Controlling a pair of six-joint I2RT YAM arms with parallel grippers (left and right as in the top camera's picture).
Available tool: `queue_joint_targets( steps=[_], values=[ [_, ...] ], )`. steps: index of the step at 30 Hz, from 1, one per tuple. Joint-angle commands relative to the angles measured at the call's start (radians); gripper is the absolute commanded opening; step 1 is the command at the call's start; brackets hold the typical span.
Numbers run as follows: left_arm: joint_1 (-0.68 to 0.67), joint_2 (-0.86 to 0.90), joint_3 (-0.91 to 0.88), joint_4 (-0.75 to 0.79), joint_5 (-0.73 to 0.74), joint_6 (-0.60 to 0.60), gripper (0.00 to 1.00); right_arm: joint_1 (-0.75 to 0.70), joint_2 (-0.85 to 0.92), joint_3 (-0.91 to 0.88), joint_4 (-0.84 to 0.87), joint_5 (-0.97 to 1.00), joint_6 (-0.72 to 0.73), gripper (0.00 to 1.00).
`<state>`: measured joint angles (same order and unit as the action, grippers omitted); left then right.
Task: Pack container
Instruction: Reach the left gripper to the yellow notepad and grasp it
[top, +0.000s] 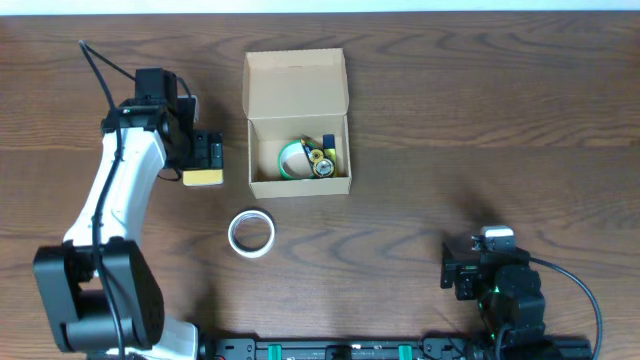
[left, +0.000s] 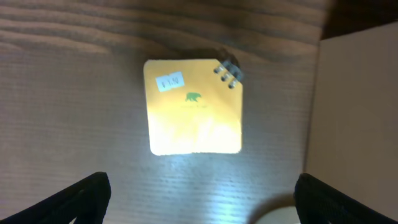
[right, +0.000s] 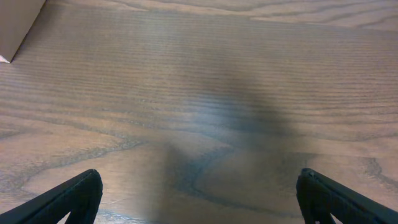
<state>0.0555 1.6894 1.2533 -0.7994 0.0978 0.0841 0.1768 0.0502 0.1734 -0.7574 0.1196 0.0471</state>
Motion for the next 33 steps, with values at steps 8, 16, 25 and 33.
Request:
queue_joint_targets(
  steps=[8,16,25,33],
  values=[
    [0.036,0.113,0.021,0.056,0.014,0.036,0.95,-0.007,-0.006,-0.008,-0.001,-0.004,-0.011,0.99],
    [0.035,0.178,0.021,0.074,0.031,0.044,0.95,-0.007,-0.006,-0.008,-0.001,-0.004,-0.011,0.99],
    [0.022,0.238,0.021,0.079,0.053,0.069,0.96,-0.007,-0.006,-0.008,-0.001,-0.004,-0.011,0.99],
    [-0.006,0.288,0.021,0.086,0.051,0.072,0.95,-0.007,-0.006,-0.008,-0.001,-0.004,-0.011,0.99]
  ],
)
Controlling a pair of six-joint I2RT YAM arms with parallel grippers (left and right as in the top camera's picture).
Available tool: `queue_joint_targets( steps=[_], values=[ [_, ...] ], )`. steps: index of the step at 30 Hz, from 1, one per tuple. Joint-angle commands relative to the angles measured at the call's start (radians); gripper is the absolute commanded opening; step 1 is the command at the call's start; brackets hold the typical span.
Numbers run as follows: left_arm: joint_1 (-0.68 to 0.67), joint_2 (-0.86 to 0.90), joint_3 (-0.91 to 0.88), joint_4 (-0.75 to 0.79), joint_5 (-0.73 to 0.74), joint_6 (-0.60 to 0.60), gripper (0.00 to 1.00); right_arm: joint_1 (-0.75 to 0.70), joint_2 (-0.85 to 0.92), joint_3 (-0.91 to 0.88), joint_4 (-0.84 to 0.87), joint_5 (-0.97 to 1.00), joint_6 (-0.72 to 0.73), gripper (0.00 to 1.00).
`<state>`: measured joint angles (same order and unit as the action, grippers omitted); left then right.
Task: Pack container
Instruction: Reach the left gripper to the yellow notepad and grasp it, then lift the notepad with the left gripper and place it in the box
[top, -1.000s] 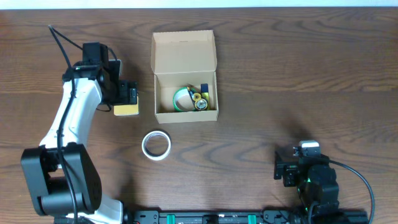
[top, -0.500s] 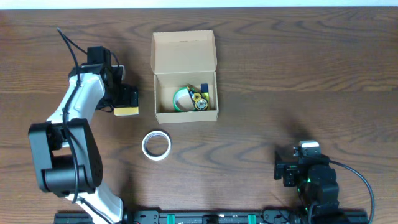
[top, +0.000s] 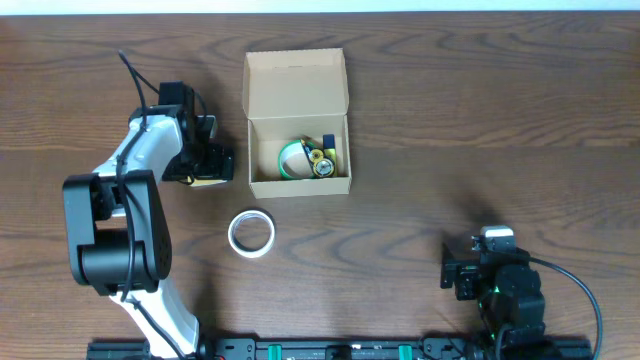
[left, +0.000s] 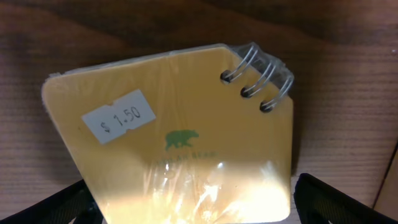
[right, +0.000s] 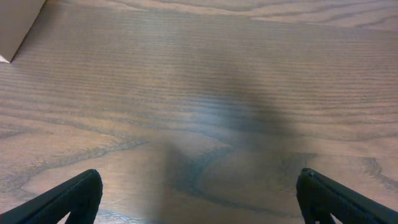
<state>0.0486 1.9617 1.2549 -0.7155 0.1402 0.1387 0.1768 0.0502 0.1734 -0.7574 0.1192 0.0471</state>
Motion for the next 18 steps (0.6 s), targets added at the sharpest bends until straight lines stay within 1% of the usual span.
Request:
queue_joint_targets(
  steps=[1,3,4,5,8,10,13,15,18],
  values=[
    [0.0,0.015,0.02,0.007,0.007,0.014,0.96,-0.007,-0.006,-0.008,-0.001,-0.003,-0.011,0.99],
    [0.0,0.015,0.02,0.014,0.006,0.011,1.0,-0.007,-0.006,-0.008,-0.001,-0.004,-0.011,0.99],
    [0.0,0.015,0.02,0.016,0.006,0.011,0.92,-0.007,-0.006,-0.008,-0.001,-0.004,-0.011,0.99],
    [0.0,0.015,0.02,0.018,0.006,0.01,0.9,-0.007,-0.006,-0.008,-0.001,-0.003,-0.011,0.99],
    [0.001,0.015,0.02,0.025,0.003,0.009,0.76,-0.007,-0.006,-0.008,-0.001,-0.004,-0.011,0.99],
    [0.0,0.015,0.02,0.034,-0.028,-0.029,0.66,-0.007,-0.006,-0.008,-0.001,-0.004,-0.011,0.99],
    [0.0,0.015,0.02,0.046,-0.028,-0.041,0.61,-0.007,-0.006,-0.008,-0.001,-0.004,-0.011,0.99],
    [0.001,0.008,0.02,0.063,-0.027,-0.069,0.56,-0.007,-0.006,-0.008,-0.001,-0.004,-0.011,0.99],
    [0.002,-0.056,0.02,0.083,-0.028,-0.087,0.56,-0.007,-0.006,-0.008,-0.001,-0.004,-0.011,0.99]
  ],
)
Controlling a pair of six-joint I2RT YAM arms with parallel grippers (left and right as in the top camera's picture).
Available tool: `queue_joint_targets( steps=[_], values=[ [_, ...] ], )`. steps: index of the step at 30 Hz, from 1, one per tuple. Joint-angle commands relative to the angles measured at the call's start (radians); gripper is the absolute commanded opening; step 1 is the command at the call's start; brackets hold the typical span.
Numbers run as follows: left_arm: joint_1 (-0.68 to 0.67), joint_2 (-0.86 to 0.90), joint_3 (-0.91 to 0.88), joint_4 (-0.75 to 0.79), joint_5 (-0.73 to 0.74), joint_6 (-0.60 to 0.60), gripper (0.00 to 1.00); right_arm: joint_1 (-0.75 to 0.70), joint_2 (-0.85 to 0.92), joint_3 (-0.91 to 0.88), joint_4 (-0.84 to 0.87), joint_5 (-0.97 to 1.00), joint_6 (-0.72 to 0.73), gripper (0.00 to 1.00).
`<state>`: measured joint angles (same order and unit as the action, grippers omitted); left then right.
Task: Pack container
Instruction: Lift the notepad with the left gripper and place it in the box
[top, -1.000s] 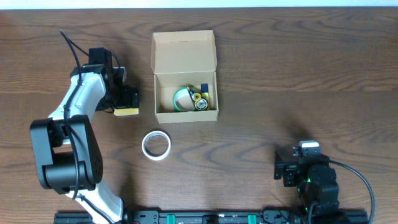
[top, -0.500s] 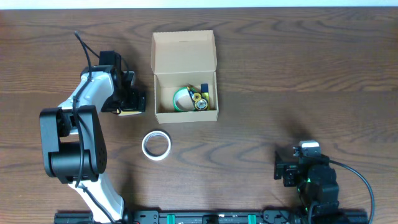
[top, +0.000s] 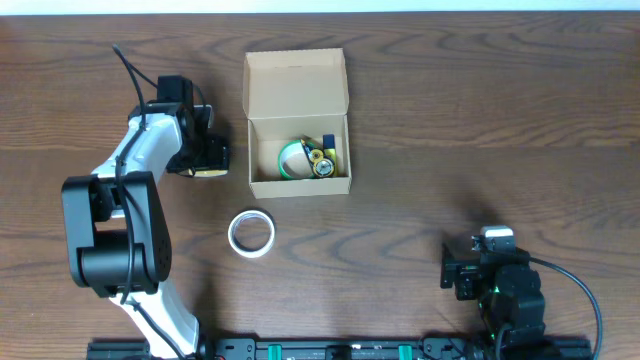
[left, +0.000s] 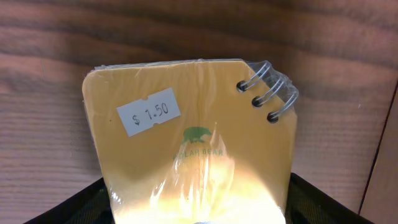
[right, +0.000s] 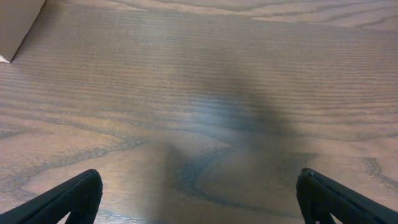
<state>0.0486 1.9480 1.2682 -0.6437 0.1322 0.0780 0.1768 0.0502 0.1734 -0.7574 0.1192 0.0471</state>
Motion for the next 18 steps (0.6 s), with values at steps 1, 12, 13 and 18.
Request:
queue_joint_targets(
  steps=[1,12,13,18],
  values=[
    [0.002,-0.073,0.006,0.017,-0.02,-0.026,0.56,-0.007,-0.006,-0.008,-0.001,-0.004,-0.011,0.99],
    [-0.009,-0.399,0.006,-0.004,0.013,-0.034,0.54,-0.007,-0.006,-0.008,-0.001,-0.004,-0.011,0.99],
    [-0.017,-0.425,0.006,-0.008,0.023,-0.034,0.54,-0.007,-0.006,-0.008,-0.001,-0.004,-0.011,0.99],
    [-0.201,-0.483,0.006,-0.01,0.045,-0.041,0.56,-0.007,-0.006,-0.008,-0.001,-0.004,-0.011,0.99]
  ],
)
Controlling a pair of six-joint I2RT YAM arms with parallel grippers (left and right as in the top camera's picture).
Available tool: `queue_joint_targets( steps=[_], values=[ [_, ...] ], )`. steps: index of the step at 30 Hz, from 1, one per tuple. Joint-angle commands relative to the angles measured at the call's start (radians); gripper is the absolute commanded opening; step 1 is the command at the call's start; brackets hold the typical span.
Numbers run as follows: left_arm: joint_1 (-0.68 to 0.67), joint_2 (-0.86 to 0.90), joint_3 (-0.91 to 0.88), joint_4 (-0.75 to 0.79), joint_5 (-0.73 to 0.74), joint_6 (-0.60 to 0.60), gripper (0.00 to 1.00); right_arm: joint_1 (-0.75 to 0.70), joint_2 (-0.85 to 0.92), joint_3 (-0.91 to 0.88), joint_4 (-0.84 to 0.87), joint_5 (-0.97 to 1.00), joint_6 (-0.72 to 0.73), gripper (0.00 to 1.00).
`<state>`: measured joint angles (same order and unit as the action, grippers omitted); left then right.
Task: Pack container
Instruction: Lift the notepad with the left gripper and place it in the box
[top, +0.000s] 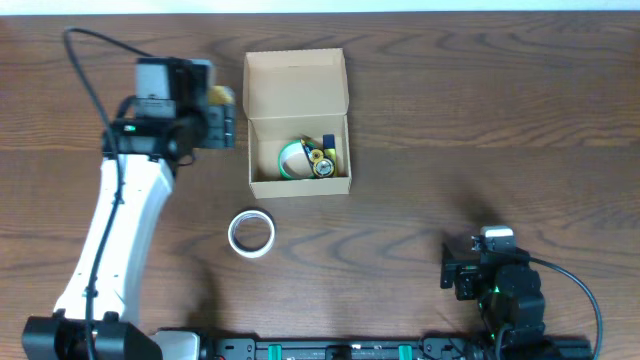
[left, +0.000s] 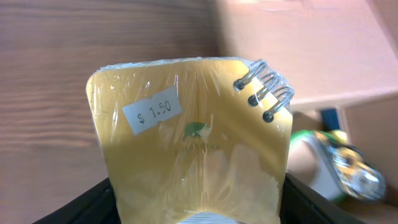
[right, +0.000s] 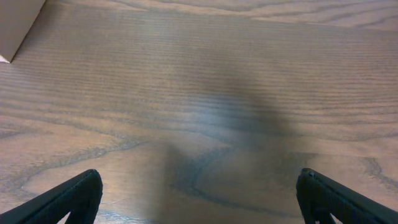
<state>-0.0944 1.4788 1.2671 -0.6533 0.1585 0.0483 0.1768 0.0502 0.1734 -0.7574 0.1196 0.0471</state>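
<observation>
A yellow spiral notepad (left: 186, 149) in plastic wrap, with a $1.50 price sticker, fills the left wrist view; my left gripper (left: 196, 214) is shut on it and holds it off the table, just left of the open cardboard box (top: 297, 130). From overhead only a yellow corner of the notepad (top: 222, 96) shows past the left gripper (top: 205, 125). The box holds a green tape roll (top: 291, 158) and small metallic items (top: 322, 163). My right gripper (right: 199, 199) stands open over bare wood at the table's front right.
A white tape roll (top: 250, 233) lies on the table below the box. The box's lid flap (top: 295, 82) stands open at the back. A corner of the box (right: 15, 28) shows at the right wrist view's upper left.
My left gripper has risen with the notepad and moved toward the table's back, next to the box's lid flap; the box contents now show behind the notepad. The right arm is unchanged.
First my left gripper hung open above the notepad lying left of the box. Then it was low, with its fingers around the notepad. Then the fingers had shut on it. Now the notepad is held off the table beside the box.
</observation>
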Motion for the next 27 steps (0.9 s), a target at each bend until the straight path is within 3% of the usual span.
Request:
queue_joint_targets(
  steps=[1,5,8,18,21,25,27],
  values=[
    [-0.119,-0.013,0.008,0.0,0.019,-0.011,0.57,-0.007,-0.006,-0.008,-0.001,-0.004,-0.011,0.99],
    [-0.299,0.019,0.008,-0.001,0.015,-0.056,0.59,-0.007,-0.006,-0.008,-0.001,-0.004,-0.011,0.99],
    [-0.337,0.098,0.008,-0.003,0.019,-0.105,0.59,-0.007,-0.006,-0.008,-0.001,-0.004,-0.011,0.99],
    [-0.294,0.272,0.008,0.001,-0.013,-0.231,0.62,-0.007,-0.006,-0.008,-0.001,-0.004,-0.011,0.99],
    [-0.288,0.28,0.008,0.006,-0.012,-0.237,0.73,-0.007,-0.006,-0.008,-0.001,-0.004,-0.011,0.99],
    [-0.287,0.281,0.008,0.008,-0.012,-0.237,0.76,-0.007,-0.006,-0.008,-0.001,-0.004,-0.011,0.99],
    [-0.287,0.281,0.008,0.014,-0.012,-0.236,0.83,-0.007,-0.006,-0.008,-0.001,-0.004,-0.011,0.99]
  ],
)
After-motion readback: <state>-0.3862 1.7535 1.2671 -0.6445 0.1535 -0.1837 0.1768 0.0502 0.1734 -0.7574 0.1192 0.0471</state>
